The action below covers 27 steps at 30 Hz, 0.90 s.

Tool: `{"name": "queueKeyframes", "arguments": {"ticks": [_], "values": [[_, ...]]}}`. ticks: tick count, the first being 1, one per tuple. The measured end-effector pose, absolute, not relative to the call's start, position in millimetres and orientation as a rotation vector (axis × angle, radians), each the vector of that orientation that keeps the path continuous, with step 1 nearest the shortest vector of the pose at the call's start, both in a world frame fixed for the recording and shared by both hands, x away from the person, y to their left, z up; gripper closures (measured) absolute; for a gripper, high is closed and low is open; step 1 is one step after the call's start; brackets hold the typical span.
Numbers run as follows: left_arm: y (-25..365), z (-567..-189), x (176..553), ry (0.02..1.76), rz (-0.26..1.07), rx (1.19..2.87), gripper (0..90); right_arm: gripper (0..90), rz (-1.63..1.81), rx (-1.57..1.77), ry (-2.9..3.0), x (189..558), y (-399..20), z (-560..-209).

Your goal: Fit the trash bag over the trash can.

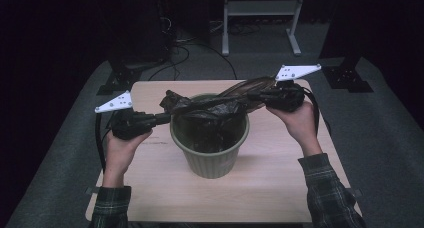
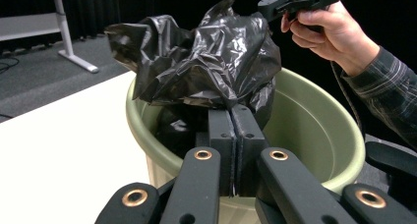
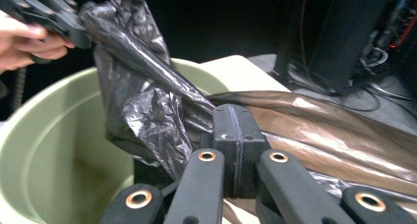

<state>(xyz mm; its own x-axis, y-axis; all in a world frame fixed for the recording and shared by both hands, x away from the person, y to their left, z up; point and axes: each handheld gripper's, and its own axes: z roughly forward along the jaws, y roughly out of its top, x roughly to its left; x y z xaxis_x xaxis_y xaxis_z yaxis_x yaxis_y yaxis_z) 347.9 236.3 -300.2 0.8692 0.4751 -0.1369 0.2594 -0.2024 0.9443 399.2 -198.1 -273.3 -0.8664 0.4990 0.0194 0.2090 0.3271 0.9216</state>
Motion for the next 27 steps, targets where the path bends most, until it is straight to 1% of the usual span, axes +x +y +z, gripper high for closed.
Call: {"name": "queueKeyframes", "arguments": {"ticks": [2, 5, 10, 11, 14, 19, 23, 24, 26, 27], "values": [[235, -299, 346, 0.564, 0.241, 1.808, 89.9, 90.0, 1.509, 0.676, 2.314, 402, -199, -273], [240, -299, 345, 0.571, 0.241, 1.798, 90.0, 90.0, 1.529, 0.728, 2.288, 409, -211, -273], [248, -299, 345, 0.579, 0.242, 1.782, 89.9, 90.0, 1.537, 0.729, 2.275, 408, -217, -272], [247, -297, 342, 0.573, 0.233, 1.785, 89.9, 90.0, 1.523, 0.725, 2.273, 407, -216, -272], [248, -295, 338, 0.587, 0.270, 1.831, 90.0, 90.0, 1.499, 0.746, 2.248, 408, -216, -270], [264, -302, 339, 0.617, 0.241, 1.810, 90.0, 90.0, 1.502, 0.799, 2.218, 413, -231, -267], [262, -303, 338, 0.607, 0.237, 1.828, 89.9, 90.0, 1.502, 0.810, 2.209, 414, -234, -264], [261, -303, 337, 0.604, 0.245, 1.815, 88.8, 90.0, 1.511, 0.802, 2.212, 414, -233, -264], [258, -301, 337, 0.596, 0.246, 1.801, 69.6, 90.0, 1.527, 0.756, 2.233, 412, -227, -263], [257, -299, 335, 0.593, 0.260, 1.798, 65.8, 90.0, 1.523, 0.746, 2.240, 411, -225, -263]]}}
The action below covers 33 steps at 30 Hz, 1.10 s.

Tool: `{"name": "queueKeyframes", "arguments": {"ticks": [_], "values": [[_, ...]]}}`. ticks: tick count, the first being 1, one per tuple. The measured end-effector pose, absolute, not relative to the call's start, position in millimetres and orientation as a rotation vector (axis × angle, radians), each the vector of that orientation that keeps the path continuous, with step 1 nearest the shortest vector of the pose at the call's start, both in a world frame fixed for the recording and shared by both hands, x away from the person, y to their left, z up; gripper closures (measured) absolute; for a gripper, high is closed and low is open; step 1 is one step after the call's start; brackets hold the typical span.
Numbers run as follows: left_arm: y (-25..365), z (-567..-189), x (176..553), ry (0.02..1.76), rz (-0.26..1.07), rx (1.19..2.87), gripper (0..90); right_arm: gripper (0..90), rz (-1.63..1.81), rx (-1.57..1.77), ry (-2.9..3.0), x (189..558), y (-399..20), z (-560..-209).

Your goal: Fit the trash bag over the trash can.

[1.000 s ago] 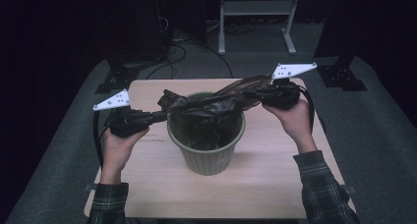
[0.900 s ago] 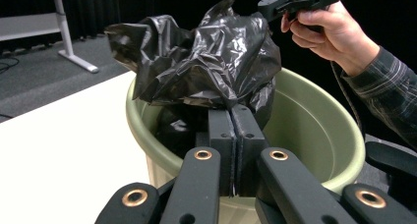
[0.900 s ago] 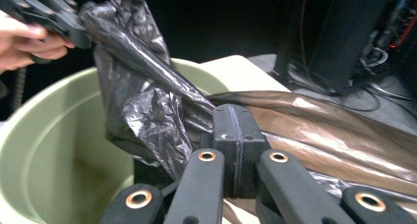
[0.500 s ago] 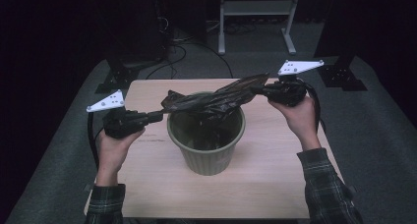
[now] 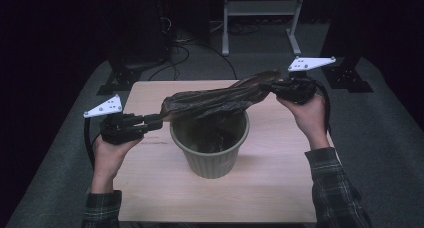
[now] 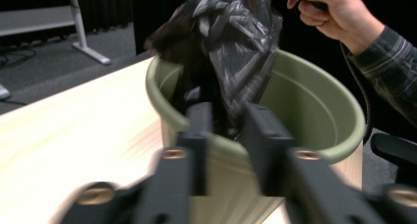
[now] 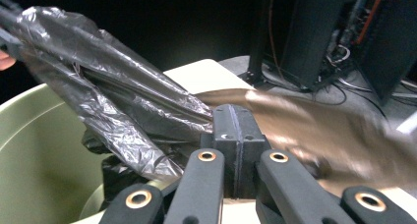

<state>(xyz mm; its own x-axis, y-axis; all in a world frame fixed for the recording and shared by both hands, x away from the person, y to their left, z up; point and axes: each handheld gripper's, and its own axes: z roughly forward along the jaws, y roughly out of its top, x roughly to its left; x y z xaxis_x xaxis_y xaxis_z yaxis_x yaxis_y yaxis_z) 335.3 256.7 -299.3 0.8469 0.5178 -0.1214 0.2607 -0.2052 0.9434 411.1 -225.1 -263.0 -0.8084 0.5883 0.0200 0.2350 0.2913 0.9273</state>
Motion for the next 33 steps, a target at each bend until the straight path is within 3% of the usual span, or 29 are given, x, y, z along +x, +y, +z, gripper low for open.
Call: {"name": "queueKeyframes", "arguments": {"ticks": [3, 6, 20, 33], "values": [[254, -294, 332, 0.576, 0.289, 1.794, 51.0, 90.0, 1.514, 0.686, 2.268, 409, -212, -262], [255, -283, 325, 0.561, 0.353, 1.787, 43.4, 90.0, 1.487, 0.670, 2.288, 408, -205, -262], [244, -256, 331, 0.512, 0.394, 1.761, 38.5, 90.0, 1.481, 0.575, 2.403, 411, -166, -274], [182, -255, 366, 0.435, 0.275, 1.847, 38.1, 90.0, 1.542, 0.508, 2.415, 414, -134, -266]]}}
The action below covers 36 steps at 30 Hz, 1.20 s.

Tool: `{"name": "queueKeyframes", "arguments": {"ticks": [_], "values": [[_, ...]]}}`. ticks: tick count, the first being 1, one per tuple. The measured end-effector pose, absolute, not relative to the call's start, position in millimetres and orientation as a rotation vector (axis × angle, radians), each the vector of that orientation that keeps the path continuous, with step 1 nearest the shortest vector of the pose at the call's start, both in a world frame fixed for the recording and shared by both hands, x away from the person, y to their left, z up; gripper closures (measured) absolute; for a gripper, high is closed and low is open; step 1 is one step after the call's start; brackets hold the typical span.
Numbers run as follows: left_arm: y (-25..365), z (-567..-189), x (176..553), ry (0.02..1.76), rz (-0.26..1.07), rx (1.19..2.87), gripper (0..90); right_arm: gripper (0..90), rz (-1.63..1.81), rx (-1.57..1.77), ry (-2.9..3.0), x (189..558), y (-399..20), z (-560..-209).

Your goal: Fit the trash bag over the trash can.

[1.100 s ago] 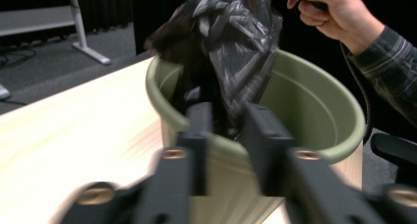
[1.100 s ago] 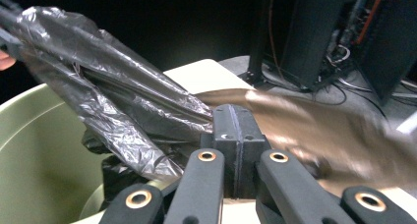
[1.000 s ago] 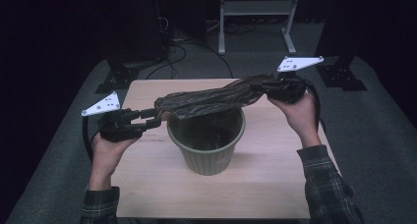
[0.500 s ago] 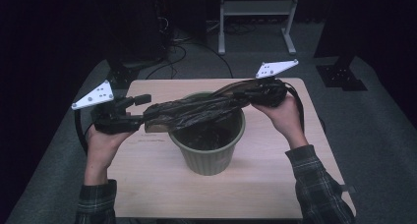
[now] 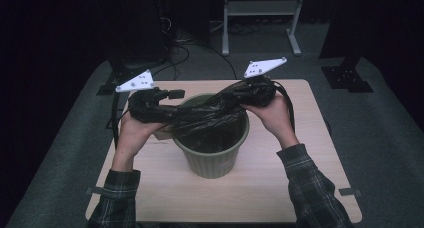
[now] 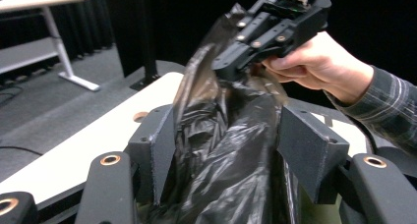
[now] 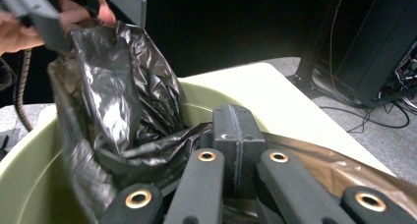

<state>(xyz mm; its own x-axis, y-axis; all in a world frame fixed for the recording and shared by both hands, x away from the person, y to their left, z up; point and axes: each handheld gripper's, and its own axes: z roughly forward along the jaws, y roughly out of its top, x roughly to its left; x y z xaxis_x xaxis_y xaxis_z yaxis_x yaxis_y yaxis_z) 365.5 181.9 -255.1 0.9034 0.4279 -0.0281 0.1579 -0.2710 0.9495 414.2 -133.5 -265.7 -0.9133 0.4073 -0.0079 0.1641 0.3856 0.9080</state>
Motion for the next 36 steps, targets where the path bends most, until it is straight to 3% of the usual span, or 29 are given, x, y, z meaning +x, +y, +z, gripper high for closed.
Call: {"name": "queueKeyframes", "arguments": {"ticks": [6, 8, 10, 14, 15, 16, 17, 19, 29, 36], "values": [[170, -266, 370, 0.437, 0.277, 1.890, 37.6, 90.0, 1.554, 0.521, 2.413, 418, -131, -267], [167, -270, 371, 0.436, 0.294, 1.914, 41.6, 90.0, 1.555, 0.520, 2.413, 418, -131, -267], [165, -273, 371, 0.445, 0.321, 1.939, 51.5, 90.0, 1.555, 0.524, 2.411, 418, -131, -267], [166, -276, 375, 0.493, 0.300, 1.967, 85.1, 90.0, 1.558, 0.534, 2.411, 419, -132, -267], [166, -276, 375, 0.503, 0.305, 1.970, 89.6, 87.7, 1.560, 0.534, 2.406, 419, -133, -267], [166, -277, 376, 0.515, 0.306, 1.975, 89.8, 78.9, 1.566, 0.538, 2.400, 418, -134, -267], [166, -277, 376, 0.515, 0.306, 1.975, 89.9, 78.9, 1.566, 0.538, 2.400, 418, -134, -267], [170, -277, 378, 0.560, 0.339, 1.946, 89.9, 68.8, 1.588, 0.567, 2.389, 417, -143, -265], [177, -279, 387, 0.636, 0.346, 1.912, 89.8, 61.7, 1.634, 0.622, 2.300, 400, -188, -258], [177, -279, 388, 0.646, 0.346, 1.901, 89.8, 50.6, 1.622, 0.627, 2.336, 397, -192, -268]]}}
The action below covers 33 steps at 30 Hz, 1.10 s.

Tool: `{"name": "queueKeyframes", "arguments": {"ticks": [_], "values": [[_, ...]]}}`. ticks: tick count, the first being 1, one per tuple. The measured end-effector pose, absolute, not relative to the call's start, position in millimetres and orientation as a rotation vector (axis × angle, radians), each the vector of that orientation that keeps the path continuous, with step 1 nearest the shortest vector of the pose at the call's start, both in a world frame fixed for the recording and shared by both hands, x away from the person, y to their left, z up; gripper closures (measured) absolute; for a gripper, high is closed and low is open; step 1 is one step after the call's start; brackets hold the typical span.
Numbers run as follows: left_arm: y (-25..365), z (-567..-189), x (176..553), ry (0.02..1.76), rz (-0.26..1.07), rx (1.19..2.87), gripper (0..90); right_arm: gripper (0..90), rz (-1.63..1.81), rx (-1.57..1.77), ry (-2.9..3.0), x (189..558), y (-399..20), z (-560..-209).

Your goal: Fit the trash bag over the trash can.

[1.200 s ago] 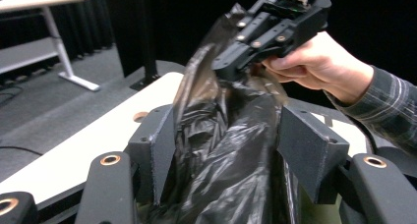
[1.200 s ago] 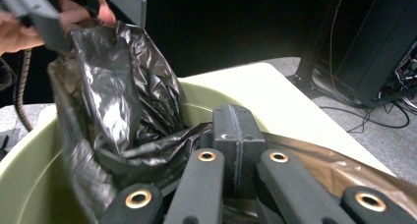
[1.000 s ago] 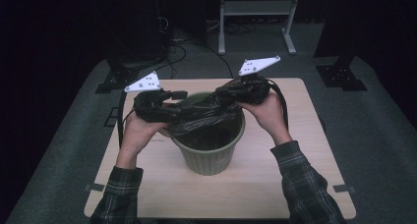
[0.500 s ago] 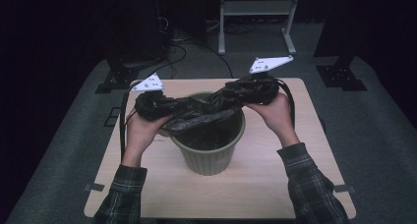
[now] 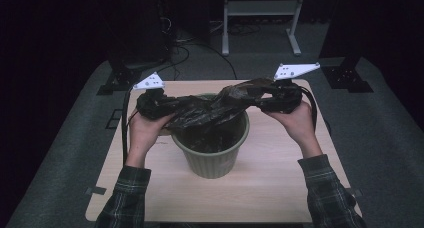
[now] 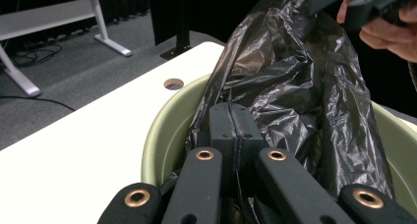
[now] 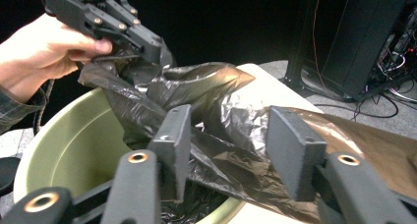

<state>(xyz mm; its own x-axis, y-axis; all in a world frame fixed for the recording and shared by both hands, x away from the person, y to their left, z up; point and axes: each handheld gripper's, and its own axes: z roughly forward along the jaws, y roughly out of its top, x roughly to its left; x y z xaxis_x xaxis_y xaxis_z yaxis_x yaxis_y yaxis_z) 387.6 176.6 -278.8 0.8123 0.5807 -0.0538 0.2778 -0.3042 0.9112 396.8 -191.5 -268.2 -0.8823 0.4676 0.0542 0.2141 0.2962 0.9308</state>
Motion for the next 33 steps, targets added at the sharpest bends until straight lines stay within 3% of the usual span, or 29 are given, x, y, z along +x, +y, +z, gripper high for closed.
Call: {"name": "queueKeyframes", "arguments": {"ticks": [5, 9, 12, 14, 16, 33], "values": [[180, -278, 388, 0.662, 0.347, 1.892, 89.9, 43.6, 1.631, 0.618, 2.350, 397, -186, -275], [182, -278, 388, 0.667, 0.344, 1.879, 89.9, 43.2, 1.610, 0.602, 2.366, 397, -178, -278], [182, -279, 387, 0.668, 0.340, 1.869, 89.9, 58.5, 1.587, 0.580, 2.367, 396, -171, -280], [183, -279, 387, 0.669, 0.337, 1.868, 89.9, 79.0, 1.570, 0.566, 2.390, 397, -167, -282], [184, -279, 387, 0.677, 0.338, 1.865, 89.9, 90.0, 1.550, 0.555, 2.402, 397, -163, -284], [227, -286, 381, 0.794, 0.378, 1.808, 89.9, 90.0, 1.602, 0.543, 2.395, 387, -200, -284]]}}
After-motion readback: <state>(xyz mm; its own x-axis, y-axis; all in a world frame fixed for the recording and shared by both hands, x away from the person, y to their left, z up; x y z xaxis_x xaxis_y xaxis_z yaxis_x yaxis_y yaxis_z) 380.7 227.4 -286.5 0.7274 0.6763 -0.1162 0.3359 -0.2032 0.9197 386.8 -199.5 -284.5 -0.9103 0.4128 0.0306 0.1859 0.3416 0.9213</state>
